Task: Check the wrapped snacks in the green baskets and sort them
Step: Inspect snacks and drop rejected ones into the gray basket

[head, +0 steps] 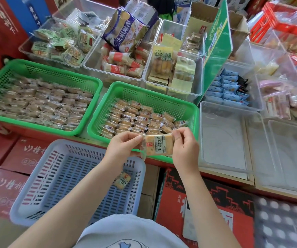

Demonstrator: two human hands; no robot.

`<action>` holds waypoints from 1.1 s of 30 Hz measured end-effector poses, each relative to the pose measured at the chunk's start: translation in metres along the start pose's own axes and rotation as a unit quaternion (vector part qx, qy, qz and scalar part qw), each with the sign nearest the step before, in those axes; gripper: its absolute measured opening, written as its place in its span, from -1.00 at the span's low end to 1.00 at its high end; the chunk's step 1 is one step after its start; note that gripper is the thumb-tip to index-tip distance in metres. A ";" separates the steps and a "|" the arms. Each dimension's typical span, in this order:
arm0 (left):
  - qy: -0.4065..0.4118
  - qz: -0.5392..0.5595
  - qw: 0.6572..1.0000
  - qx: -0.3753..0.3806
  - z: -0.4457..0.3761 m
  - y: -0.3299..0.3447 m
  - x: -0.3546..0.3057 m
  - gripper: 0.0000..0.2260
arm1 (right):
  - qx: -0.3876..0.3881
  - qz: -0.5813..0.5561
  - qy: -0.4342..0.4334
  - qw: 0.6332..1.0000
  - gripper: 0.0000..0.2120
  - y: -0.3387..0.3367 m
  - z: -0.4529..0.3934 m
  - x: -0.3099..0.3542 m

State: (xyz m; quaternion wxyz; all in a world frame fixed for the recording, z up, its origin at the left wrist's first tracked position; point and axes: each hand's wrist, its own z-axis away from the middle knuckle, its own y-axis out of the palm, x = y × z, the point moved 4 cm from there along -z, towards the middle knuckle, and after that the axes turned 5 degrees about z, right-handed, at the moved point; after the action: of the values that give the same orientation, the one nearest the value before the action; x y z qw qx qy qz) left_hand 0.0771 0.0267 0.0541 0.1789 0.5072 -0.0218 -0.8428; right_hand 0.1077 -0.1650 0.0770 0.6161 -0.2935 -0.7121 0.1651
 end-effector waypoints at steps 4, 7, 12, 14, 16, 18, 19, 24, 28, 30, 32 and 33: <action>0.029 -0.001 1.000 0.013 0.000 0.007 -0.001 -0.93 | 0.026 -0.023 0.045 0.998 -0.79 0.002 0.000 -0.001; 0.016 0.009 0.999 0.046 -0.003 0.011 0.003 -0.91 | 0.004 -0.055 0.111 0.992 -0.79 0.003 -0.003 -0.004; 0.000 -0.026 0.997 0.078 -0.010 0.012 0.009 -0.67 | -0.034 -0.134 0.271 0.953 -0.75 0.013 -0.010 -0.024; 0.008 -0.034 0.998 0.057 -0.013 0.009 0.008 -0.73 | -0.018 -0.169 0.317 0.933 -0.74 0.021 -0.011 -0.032; 0.014 -0.043 0.998 0.049 -0.018 0.008 0.008 -0.80 | -0.009 -0.203 0.342 0.918 -0.75 0.026 -0.012 -0.035; 0.002 -0.028 0.998 0.051 -0.025 0.007 0.008 -0.82 | -0.005 -0.240 0.357 0.903 -0.75 0.029 -0.015 -0.037; -0.019 0.015 0.998 0.051 -0.029 0.006 0.010 -0.82 | -0.002 -0.258 0.366 0.894 -0.76 0.030 -0.016 -0.037; -0.147 0.195 0.970 -0.006 -0.051 0.008 0.018 -0.76 | 0.013 -0.299 0.358 0.885 -0.78 0.033 -0.030 -0.039; -0.185 0.109 0.974 0.077 -0.064 0.027 0.019 -0.68 | 0.047 -0.249 0.323 0.912 -0.76 0.046 -0.044 -0.047; -0.154 0.112 0.978 0.090 -0.076 0.030 0.017 -0.67 | 0.085 -0.187 0.295 0.933 -0.74 0.053 -0.052 -0.051; -0.127 0.105 0.984 0.071 -0.093 0.029 0.013 -0.66 | 0.163 -0.158 0.281 0.932 -0.69 0.060 -0.060 -0.054; -0.120 0.098 0.985 0.068 -0.104 0.028 0.013 -0.64 | 0.207 -0.150 0.279 0.926 -0.67 0.063 -0.064 -0.055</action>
State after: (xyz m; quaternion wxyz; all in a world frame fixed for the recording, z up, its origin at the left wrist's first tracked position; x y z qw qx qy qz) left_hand 0.1689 0.0112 -0.0007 0.2221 0.4084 -0.1502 -0.8725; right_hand 0.1872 -0.1586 0.0086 0.8546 -0.0838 -0.4968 0.1257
